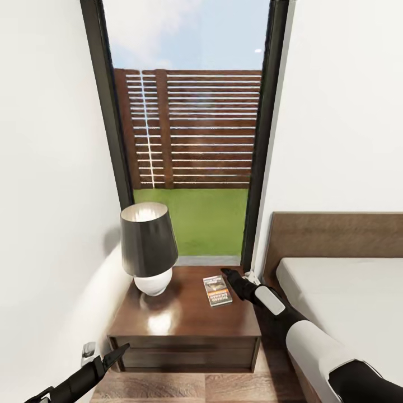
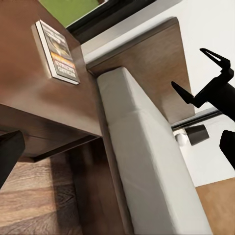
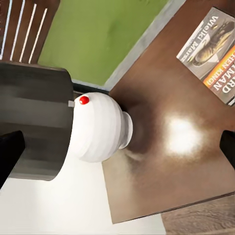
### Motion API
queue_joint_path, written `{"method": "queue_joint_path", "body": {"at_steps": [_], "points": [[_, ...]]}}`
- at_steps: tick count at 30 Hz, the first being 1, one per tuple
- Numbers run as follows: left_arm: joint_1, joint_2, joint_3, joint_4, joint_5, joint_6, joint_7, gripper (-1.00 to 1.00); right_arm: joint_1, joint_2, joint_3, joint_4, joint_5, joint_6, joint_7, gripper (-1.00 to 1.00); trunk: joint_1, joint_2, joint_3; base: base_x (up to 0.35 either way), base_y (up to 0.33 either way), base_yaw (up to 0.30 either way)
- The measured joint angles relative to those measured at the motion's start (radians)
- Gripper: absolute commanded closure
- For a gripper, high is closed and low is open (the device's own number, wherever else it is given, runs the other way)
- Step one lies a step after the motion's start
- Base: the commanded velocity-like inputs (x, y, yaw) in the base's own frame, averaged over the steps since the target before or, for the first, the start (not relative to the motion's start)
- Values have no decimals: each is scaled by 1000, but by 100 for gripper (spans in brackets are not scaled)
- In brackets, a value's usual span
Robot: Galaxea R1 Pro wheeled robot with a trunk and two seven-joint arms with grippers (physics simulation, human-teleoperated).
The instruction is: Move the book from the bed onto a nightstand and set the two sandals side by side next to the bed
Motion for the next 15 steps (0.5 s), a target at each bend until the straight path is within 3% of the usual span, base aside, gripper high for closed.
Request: {"method": "queue_joint_path", "body": {"at_steps": [15], "points": [[0,0,-6,0,-3,-3,1,-100,2,-6,-4,3,5,0,170,-100,-58,105,47,0,0,0]]}}
